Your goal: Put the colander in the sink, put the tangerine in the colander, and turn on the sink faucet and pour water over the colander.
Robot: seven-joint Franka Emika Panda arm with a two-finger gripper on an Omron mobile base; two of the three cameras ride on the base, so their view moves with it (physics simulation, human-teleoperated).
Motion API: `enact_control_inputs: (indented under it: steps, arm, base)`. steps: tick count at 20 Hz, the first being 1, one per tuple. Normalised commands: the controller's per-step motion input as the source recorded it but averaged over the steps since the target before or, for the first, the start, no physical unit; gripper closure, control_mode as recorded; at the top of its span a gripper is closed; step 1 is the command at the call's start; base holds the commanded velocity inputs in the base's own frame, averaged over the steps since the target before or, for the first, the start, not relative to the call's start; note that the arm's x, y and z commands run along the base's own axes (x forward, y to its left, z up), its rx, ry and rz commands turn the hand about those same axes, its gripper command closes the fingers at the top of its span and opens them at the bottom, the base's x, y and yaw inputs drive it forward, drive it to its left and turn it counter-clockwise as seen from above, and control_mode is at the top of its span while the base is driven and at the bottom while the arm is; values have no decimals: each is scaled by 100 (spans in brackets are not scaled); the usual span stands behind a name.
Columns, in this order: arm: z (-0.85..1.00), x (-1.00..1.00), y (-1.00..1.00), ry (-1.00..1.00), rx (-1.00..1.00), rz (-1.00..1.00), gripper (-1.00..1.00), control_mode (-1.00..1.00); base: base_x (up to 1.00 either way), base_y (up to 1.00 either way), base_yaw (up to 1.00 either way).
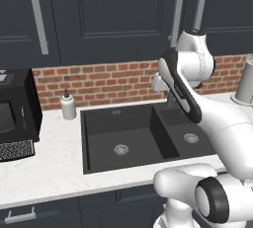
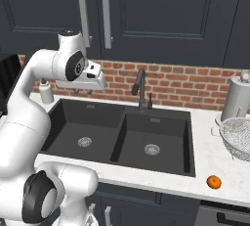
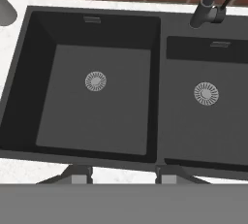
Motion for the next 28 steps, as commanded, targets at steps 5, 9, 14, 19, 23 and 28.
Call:
enact_control_inputs:
  steps: [5,9,14,19,23,28]
  arm:
    - [-1,0,0,0,0,0,-100,-100]
    - [0,0,0,0,0,0,-100,-100]
    - [0,0,0,0,0,0,-100,-100]
    - [0,0,0,0,0,0,-100,-100]
    - [0,0,0,0,0,0,-100,-100]
    - [0,-1,0,0,0,0,-100,-100]
  base:
    - [0,0,0]
    - [0,0,0]
    - [0,0,0]
    - [0,0,0]
    - [0,0,0]
    - [0,0,0]
